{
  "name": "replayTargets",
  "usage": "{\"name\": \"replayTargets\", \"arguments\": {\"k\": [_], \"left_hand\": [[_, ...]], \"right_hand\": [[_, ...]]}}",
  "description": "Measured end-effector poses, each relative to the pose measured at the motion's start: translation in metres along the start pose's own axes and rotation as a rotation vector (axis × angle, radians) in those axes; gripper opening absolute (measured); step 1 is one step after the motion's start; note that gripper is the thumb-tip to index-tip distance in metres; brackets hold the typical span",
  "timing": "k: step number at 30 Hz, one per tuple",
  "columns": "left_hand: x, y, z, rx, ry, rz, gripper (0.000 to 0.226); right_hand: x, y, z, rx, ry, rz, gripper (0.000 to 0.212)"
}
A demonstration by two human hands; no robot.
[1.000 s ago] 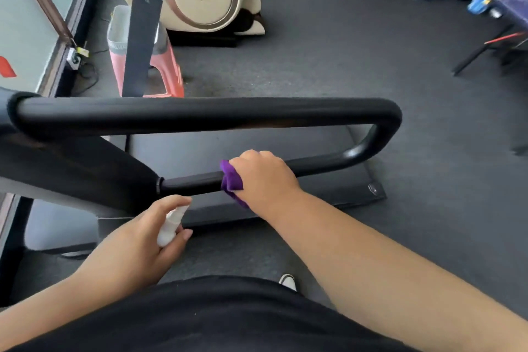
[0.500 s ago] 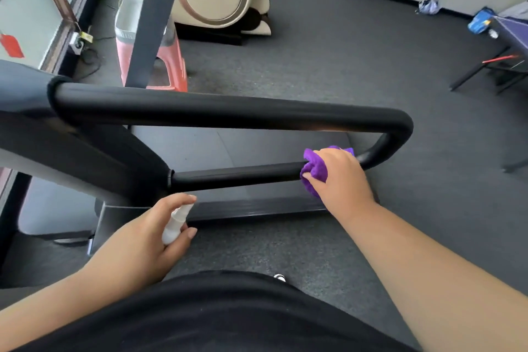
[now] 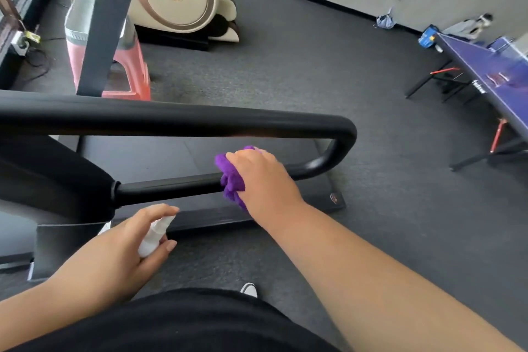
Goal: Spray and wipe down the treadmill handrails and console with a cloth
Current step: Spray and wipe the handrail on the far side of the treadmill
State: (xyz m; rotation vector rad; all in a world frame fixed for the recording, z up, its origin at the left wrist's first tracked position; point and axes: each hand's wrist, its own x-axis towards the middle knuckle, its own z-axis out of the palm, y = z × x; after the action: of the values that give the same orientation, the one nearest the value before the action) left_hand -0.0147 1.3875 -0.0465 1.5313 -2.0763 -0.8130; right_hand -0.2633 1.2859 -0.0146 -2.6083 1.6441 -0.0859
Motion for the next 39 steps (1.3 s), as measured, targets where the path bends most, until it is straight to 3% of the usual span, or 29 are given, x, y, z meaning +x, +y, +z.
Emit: {"name": "replayTargets", "arguments": {"k": [4, 8, 11, 15, 19, 21, 24, 27, 29, 32, 39], "left_hand": [[0.009, 0.012, 0.008, -0.034, -0.039, -0.009, 0.063], [0.016, 0.022, 0.015, -0.051, -0.074, 0.005, 0.06], [0.018, 0.024, 0.019, -0.049, -0.086, -0.006, 0.061], [0.02, 0.029, 0.023, -0.043, -0.124, -0.003, 0.064], [0.022, 0.039, 0.024, -0.034, -0.136, -0.01, 0.062], [0.024, 0.043, 0.025, -0.042, -0.129, -0.007, 0.059], [0.025, 0.049, 0.026, -0.039, -0.123, -0.002, 0.054], [0.026, 0.051, 0.026, -0.021, -0.126, -0.013, 0.051], [0.025, 0.049, 0.024, -0.015, -0.129, -0.015, 0.054], [0.022, 0.042, 0.02, -0.017, -0.119, -0.015, 0.058], [0.011, 0.021, 0.011, -0.02, -0.098, -0.066, 0.059]], "right_hand": [[-0.016, 0.06, -0.031, -0.294, 0.081, 0.163, 0.031], [-0.044, 0.084, -0.019, -0.543, -0.013, 0.191, 0.044], [-0.051, 0.076, 0.008, -0.381, 0.03, 0.336, 0.044], [-0.054, 0.059, 0.031, -0.11, 0.102, 0.385, 0.069], [-0.058, 0.041, 0.021, 0.213, 0.198, 0.323, 0.039], [-0.061, 0.036, 0.014, 0.313, 0.23, 0.304, 0.039], [-0.061, 0.044, 0.003, 0.271, 0.313, 0.422, 0.07], [-0.055, 0.063, -0.005, 0.025, 0.465, 0.454, 0.075], [-0.056, 0.07, 0.003, -0.084, 0.413, 0.482, 0.081], [-0.061, 0.067, 0.031, -0.029, 0.342, 0.522, 0.083], [-0.047, 0.012, 0.068, 0.248, 0.448, 0.562, 0.076]]}}
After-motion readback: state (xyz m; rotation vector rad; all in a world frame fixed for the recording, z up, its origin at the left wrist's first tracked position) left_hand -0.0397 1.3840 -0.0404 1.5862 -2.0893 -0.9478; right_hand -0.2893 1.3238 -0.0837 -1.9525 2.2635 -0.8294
